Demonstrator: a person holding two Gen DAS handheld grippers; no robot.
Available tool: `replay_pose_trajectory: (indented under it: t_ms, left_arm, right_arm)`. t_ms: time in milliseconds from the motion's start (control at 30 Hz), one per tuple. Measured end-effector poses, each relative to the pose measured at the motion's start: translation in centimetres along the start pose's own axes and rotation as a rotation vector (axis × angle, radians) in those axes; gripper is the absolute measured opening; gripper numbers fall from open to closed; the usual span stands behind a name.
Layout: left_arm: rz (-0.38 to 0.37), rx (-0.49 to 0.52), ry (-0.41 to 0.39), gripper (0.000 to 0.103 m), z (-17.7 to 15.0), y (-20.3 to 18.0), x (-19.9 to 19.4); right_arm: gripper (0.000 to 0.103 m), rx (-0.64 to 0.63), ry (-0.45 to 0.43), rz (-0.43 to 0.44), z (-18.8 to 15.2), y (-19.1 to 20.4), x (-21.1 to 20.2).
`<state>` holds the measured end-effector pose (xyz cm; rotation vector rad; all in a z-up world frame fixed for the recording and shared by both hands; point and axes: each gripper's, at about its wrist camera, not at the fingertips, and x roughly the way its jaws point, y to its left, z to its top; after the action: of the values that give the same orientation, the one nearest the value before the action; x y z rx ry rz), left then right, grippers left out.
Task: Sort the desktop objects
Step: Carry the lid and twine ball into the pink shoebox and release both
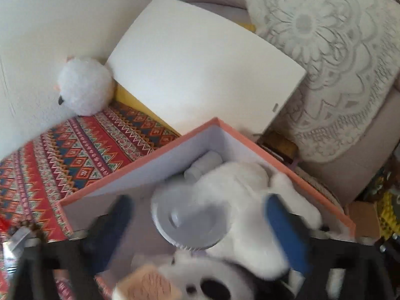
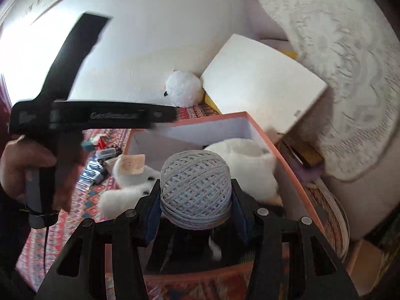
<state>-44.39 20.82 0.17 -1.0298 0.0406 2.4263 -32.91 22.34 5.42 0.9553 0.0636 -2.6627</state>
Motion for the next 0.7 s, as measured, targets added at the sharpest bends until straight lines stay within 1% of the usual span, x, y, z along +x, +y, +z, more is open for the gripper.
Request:
replay_pose_trajectory:
  t_ms: [33, 67, 100, 133, 233, 333, 400, 567, 700]
  left_arm:
    - [-0.007, -0.011, -0.008, 0.096, 0.0, 0.4, 0.1]
    - [-0.014, -0.025, -0.014, 0.097, 0.0, 1.0, 0.0]
    - [-0.021, -0.04, -0.019, 0.097, -0.1, 1.5, -0.2]
    - [-0.028, -0.055, -0.024, 0.097, -0.2, 2.1, -0.5]
    - [-0.031, -0.083, -0.036, 0.097, -1.2, 3.4, -2.4]
    - [-0.014, -0.096, -0.057, 0.097, -3.4, 4.4, -6.0]
    - [0.002, -0.107, -0.066, 0.097, -5.0, 4.9, -8.6]
    - [0.033, -0.156, -0.098, 0.099, -10.0, 6.2, -16.1]
    - [0.086, -0.205, -0.109, 0.102, -15.9, 7.8, -22.0]
  right_arm:
    - [0.07, -0.014, -0.006, -0.012, 0.2, 0.4, 0.7]
    - [0.086, -0.02, -0.019, -0.027, 0.3, 0.7, 1.1]
    - [0.091, -0.025, -0.039, -0.038, 0.4, 1.0, 1.4]
    - [0.091, -0.034, -0.052, -0.039, 0.5, 1.4, 1.5]
    - [0.091, -0.05, -0.045, -0.034, 0.6, 2.5, 1.2]
    - [0.091, -0.052, -0.044, -0.031, 0.2, 3.9, -0.6]
    - [0.091, -0.056, -0.053, -0.034, -0.3, 5.1, -2.6]
    - [0.094, -0.06, -0.086, -0.015, -1.8, 8.7, -8.4]
    - [0.096, -0.089, -0.091, 0.022, -3.7, 13.0, -12.3]
